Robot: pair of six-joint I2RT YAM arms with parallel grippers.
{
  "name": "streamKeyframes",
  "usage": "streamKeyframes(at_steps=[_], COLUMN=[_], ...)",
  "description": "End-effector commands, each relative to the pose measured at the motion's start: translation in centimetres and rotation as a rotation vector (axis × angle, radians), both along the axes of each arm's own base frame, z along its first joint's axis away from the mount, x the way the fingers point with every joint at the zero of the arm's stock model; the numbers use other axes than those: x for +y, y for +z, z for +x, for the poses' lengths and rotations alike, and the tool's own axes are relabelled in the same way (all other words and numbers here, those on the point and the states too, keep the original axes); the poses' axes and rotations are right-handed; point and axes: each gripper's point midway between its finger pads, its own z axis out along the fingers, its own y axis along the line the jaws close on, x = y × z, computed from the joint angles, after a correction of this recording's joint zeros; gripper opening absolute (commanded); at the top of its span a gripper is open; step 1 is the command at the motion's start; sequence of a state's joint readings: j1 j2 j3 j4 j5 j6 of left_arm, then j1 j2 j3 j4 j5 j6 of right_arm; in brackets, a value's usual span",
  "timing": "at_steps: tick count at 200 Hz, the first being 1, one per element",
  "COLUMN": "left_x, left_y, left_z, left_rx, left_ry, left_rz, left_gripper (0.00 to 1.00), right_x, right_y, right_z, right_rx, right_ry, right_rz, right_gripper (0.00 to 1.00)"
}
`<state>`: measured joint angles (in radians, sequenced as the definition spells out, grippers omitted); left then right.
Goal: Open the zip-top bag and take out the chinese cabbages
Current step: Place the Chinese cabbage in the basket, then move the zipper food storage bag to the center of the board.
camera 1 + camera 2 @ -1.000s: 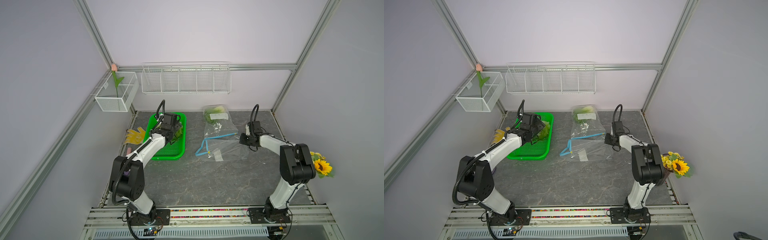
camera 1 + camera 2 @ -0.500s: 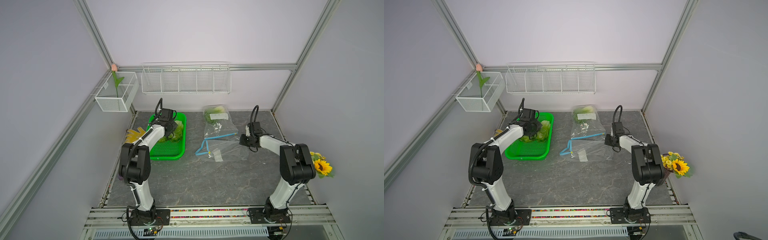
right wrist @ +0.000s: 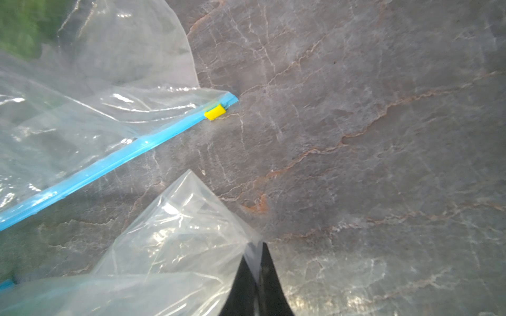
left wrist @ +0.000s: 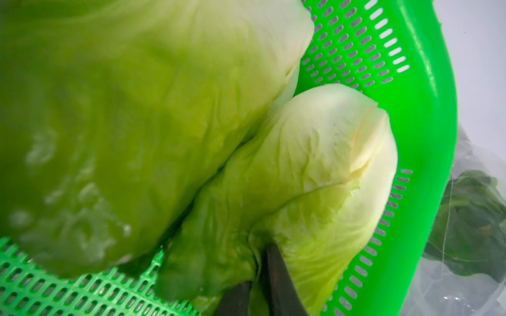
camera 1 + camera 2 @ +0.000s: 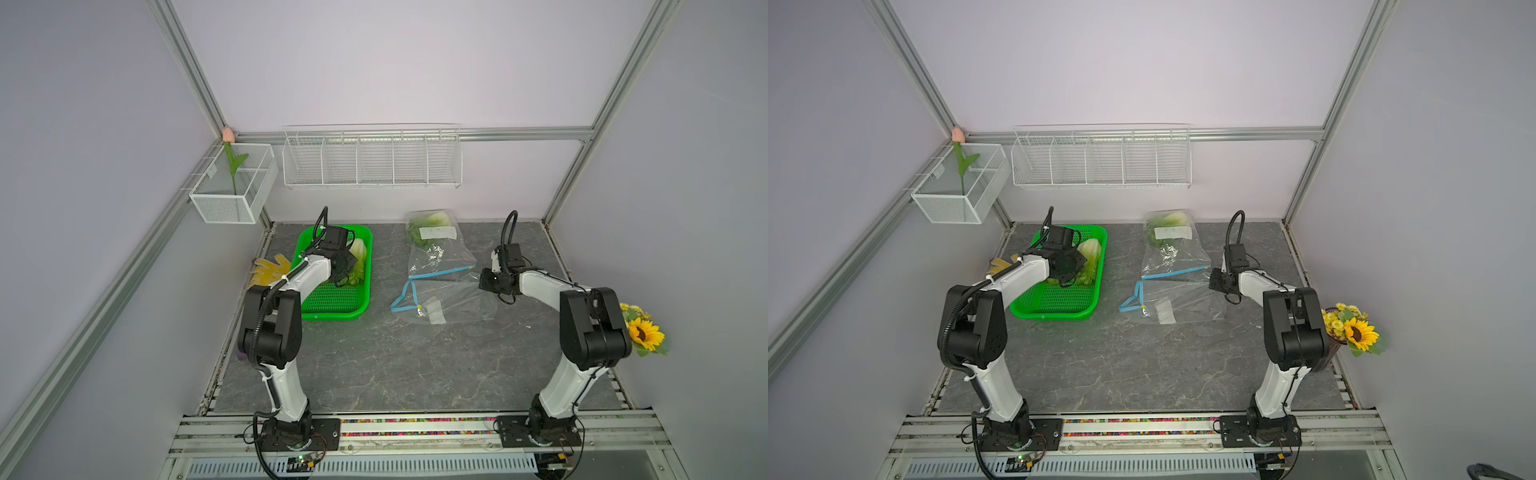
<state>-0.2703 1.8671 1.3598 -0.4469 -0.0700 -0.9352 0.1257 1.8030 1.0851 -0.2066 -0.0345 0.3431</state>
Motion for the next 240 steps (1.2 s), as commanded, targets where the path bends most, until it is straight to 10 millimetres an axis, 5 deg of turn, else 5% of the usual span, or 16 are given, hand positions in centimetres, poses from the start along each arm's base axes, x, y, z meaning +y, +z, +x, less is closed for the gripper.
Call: streamKeyframes(at_steps=[1,56,96,118,131,149,168,205,228,240], left_x=[-0.3,1.9,1.2,-0.5,-1.3,-2.7,-3.9,-6.6,-7.3,-6.9], left_y=[0.3,6.0,10.7,13.3,14.6,15.9,16.8,17.5,18.4,18.8], left_z=[-0.1,-1.8,-2.9,-3.3,-3.4,-3.5,-3.8,-4.7,-5.4,-5.7], left_rx=[0.010,-0.105,-0.234,-0.323,-0.375,-0.437,-0.474,-0.591,-0.655,-0.673], left_ry=[-0.004,0.018,-0.078,-0.168,-0.212,-0.275,-0.345,-0.527,-0.601,-0.605], left_rz=[0.006,0.099,0.221,0.284,0.297,0.288,0.282,0.269,0.285,0.312], left_gripper=[0.22,0.65,1.00,0.99,0.99,0.99,0.99,0.99,0.99,0.99], right_x=[-0.3,-3.7,-6.4,-8.0,-8.4,-8.8,-8.9,-4.3,0.8,5.1], right_y=[1.8,4.9,8.8,10.4,11.4,13.1,14.2,14.0,13.7,13.4], right_z=[-0.1,-0.8,-0.7,0.3,1.2,2.0,1.6,-1.5,-4.3,-6.1], right_rx=[-0.038,-0.102,-0.195,-0.218,-0.212,-0.230,-0.242,-0.223,-0.226,-0.244], right_ry=[0.000,-0.062,-0.099,-0.092,-0.071,-0.060,-0.075,0.038,0.176,0.313], right_rz=[0.001,-0.071,-0.112,-0.165,-0.170,-0.202,-0.198,-0.167,-0.159,-0.177], right_gripper=[0.07,0.07,0.07,0.08,0.18,0.59,0.83,0.95,0.98,0.99])
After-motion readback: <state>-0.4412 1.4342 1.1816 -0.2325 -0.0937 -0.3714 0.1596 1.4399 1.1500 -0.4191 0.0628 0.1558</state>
